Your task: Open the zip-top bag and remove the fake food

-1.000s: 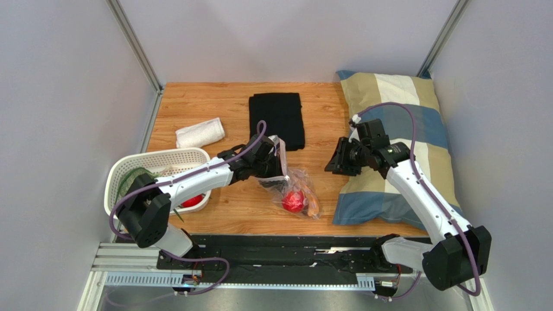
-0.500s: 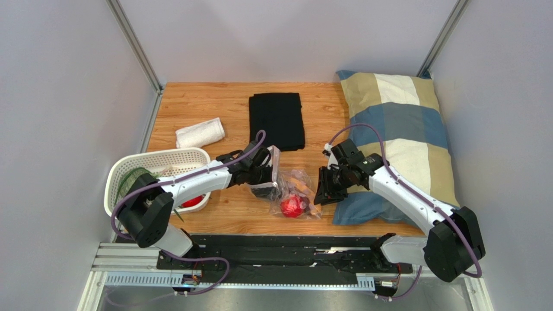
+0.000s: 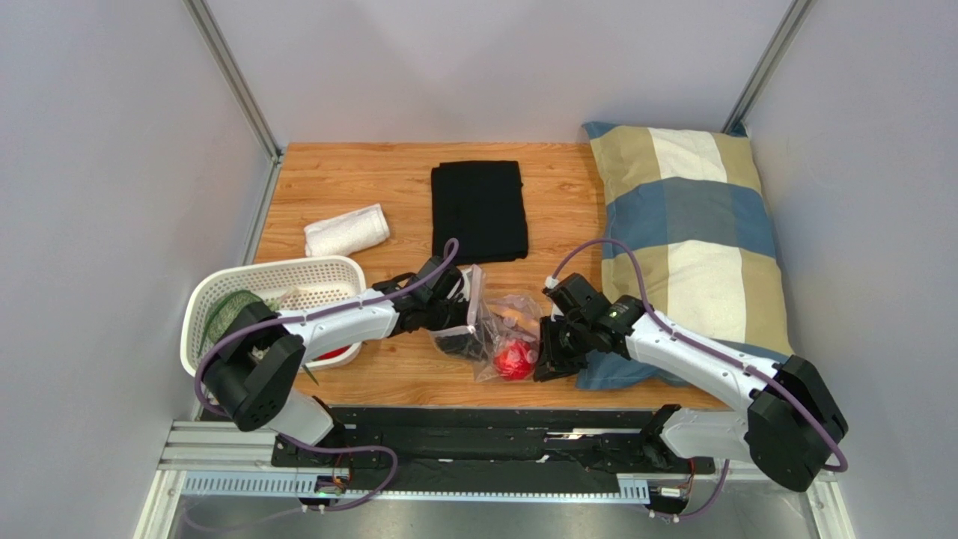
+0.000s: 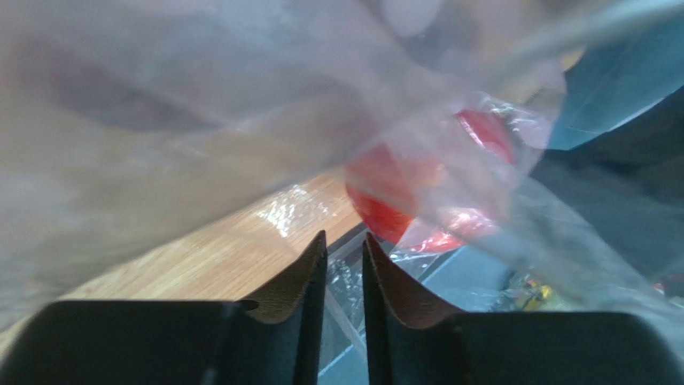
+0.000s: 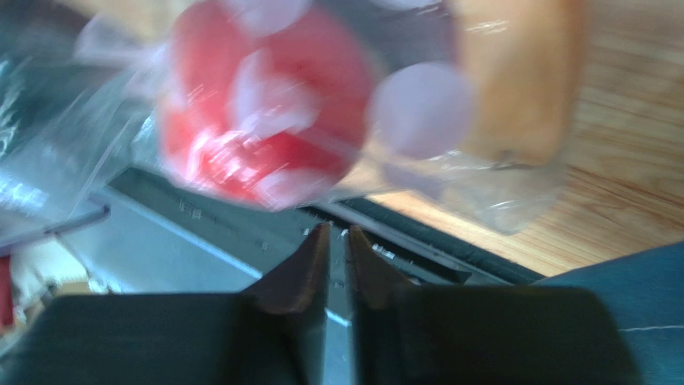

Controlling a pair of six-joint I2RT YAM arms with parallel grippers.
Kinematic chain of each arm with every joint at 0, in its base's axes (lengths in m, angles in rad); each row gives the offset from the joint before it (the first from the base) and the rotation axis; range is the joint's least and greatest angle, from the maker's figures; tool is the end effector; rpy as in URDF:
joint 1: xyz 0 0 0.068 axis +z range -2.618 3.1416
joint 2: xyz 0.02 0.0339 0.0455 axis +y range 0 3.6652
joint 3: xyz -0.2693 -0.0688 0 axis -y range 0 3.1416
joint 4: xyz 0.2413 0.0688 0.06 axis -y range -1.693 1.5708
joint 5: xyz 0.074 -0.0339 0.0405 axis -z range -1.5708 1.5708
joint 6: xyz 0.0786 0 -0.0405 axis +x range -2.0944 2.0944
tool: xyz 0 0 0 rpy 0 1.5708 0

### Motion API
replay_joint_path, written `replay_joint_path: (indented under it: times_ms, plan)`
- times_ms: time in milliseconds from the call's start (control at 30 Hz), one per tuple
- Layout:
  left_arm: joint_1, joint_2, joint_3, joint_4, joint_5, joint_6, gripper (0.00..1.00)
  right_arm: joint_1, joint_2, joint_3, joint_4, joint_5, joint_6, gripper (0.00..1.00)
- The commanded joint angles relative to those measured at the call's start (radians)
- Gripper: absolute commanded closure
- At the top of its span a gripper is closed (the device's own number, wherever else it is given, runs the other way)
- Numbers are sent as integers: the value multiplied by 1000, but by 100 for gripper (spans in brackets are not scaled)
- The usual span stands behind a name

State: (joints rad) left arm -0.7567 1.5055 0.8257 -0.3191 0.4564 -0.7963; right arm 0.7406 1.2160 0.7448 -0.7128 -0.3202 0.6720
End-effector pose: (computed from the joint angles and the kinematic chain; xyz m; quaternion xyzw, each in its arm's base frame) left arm 0.1987 -0.2353 0.1556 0.0453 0.9356 -0.3474 0.0439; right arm 0.1492 0.1699 0.1723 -0.0638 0.9672 0.2422 0.0428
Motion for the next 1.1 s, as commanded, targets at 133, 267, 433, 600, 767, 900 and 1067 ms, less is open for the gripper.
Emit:
replay_joint_path:
  times_ms: [133, 267, 433, 600, 767, 900, 1067]
  plan:
    - [2, -183, -233, 313, -98, -158, 83, 9, -131, 24, 58, 282, 109, 91]
    - [-1, -212, -306, 474, -67, -184, 71, 9, -142, 34, 48, 265, 115, 91]
    - [-3, -159, -304, 521, -12, -158, 58, 16, -41, -8, 160, 184, 149, 96]
    - [-12, -82, -342, 658, 80, -165, 37, 20, 69, -39, 239, 164, 147, 98]
    - [-26, -110, -364, 690, 97, -138, 27, 20, 122, -44, 299, 150, 144, 100]
    - [-29, -91, -353, 678, 136, -130, 20, 22, 157, -47, 337, 115, 162, 100]
    - [-44, -28, -340, 710, 157, -147, 19, 37, 211, -44, 392, 67, 198, 100]
